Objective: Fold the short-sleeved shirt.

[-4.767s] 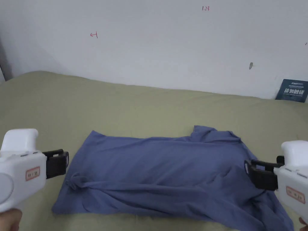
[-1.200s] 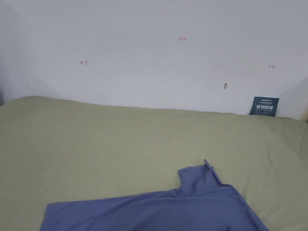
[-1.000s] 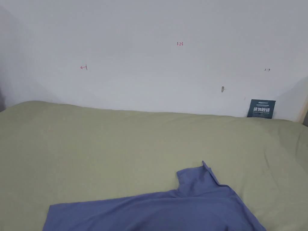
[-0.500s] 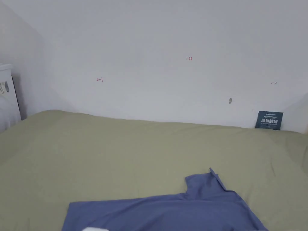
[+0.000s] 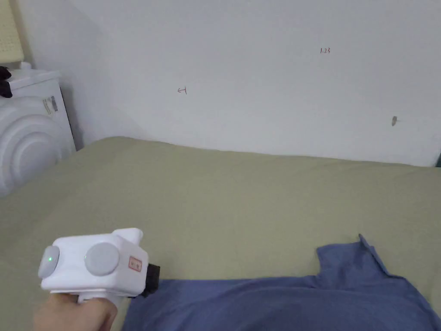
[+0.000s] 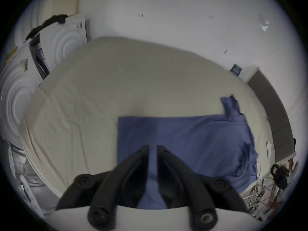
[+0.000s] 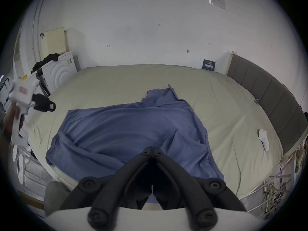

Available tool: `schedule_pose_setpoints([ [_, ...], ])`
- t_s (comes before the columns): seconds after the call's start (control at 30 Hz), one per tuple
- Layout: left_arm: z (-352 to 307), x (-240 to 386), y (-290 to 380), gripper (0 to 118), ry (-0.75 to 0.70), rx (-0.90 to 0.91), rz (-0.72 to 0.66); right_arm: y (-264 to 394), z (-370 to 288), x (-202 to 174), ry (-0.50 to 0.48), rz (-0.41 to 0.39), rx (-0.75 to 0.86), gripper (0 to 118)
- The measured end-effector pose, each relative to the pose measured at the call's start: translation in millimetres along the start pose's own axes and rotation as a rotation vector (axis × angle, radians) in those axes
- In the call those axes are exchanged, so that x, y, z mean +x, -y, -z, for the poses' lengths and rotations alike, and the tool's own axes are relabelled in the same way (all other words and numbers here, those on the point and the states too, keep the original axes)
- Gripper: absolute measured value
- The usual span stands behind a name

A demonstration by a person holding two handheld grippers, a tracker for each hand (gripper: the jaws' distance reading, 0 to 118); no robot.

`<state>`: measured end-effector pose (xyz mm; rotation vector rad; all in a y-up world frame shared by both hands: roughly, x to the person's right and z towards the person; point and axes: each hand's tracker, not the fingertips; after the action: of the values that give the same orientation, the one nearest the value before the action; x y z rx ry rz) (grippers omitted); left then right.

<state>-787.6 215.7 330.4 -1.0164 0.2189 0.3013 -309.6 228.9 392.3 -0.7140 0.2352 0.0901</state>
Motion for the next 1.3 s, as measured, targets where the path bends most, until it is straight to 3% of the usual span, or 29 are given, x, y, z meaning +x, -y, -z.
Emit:
schedule_pose_setpoints([
  [0.03,15,-7,-15,33,-0.004,-0.039,-0.003,-3,5,5,-0.001,0.007,-0.006,2],
  [0.07,34,-11,-32,52,-0.023,-0.084,-0.010,-6,12,11,-0.005,0.021,-0.017,2],
  [0.1,53,-15,-41,81,-0.051,-0.122,-0.021,-7,19,16,-0.005,0.031,-0.025,2],
  [0.23,109,-27,-48,81,-0.053,-0.212,-0.090,-15,45,35,0.009,0.058,-0.062,2],
  [0.43,140,-13,-33,81,-0.106,-0.238,-0.016,-31,67,58,0.016,0.080,-0.067,2],
  [0.47,135,-10,-34,77,-0.109,-0.222,-0.002,-37,72,65,0.011,0.079,-0.062,2],
  [0.5,130,-9,-34,44,-0.098,-0.186,0.013,-43,80,70,0.012,0.076,-0.054,4],
  [0.53,125,-7,-33,1,-0.077,-0.151,0.019,-51,93,78,0.010,0.067,-0.042,16],
  [0.57,123,-6,-31,2,-0.070,-0.150,0.029,-61,111,86,0.009,0.051,-0.069,39],
  [0.6,112,6,-26,2,-0.039,-0.129,0.045,-71,130,93,0.014,0.020,-0.110,82],
  [0.63,111,8,-23,2,-0.051,-0.139,0.049,-83,153,101,0.010,-0.003,-0.163,104],
  [0.67,110,10,-20,2,-0.048,-0.147,0.071,-94,180,109,-0.010,-0.023,-0.253,108],
  [0.73,106,11,-21,2,-0.043,-0.147,0.063,-116,222,121,-0.013,-0.039,-0.307,105],
  [0.87,105,6,-19,2,-0.011,-0.148,0.026,-158,307,129,0.060,-0.180,-0.445,105],
  [0.93,106,4,-13,2,-0.031,-0.160,0.032,-168,333,125,0.044,-0.226,-0.493,105],
  [1.07,113,1,-7,2,-0.003,-0.184,-0.001,-171,364,122,-0.020,-0.139,-0.559,103],
  [1.1,115,0,-5,2,-0.001,-0.190,-0.006,-170,366,122,-0.024,-0.110,-0.613,83],
  [1.13,117,2,-8,2,-0.001,-0.189,-0.005,-170,366,125,-0.066,-0.030,-0.663,67],
  [1.17,116,3,-8,2,-0.006,-0.185,0.004,-172,357,122,-0.006,0.019,-0.602,60],
  [1.2,115,4,-8,2,-0.011,-0.185,0.017,-176,353,120,0.001,0.017,-0.607,1],
  [1.3,113,8,-15,2,-0.006,-0.190,0.041,-162,322,115,0.011,-0.073,-0.549,0],
])
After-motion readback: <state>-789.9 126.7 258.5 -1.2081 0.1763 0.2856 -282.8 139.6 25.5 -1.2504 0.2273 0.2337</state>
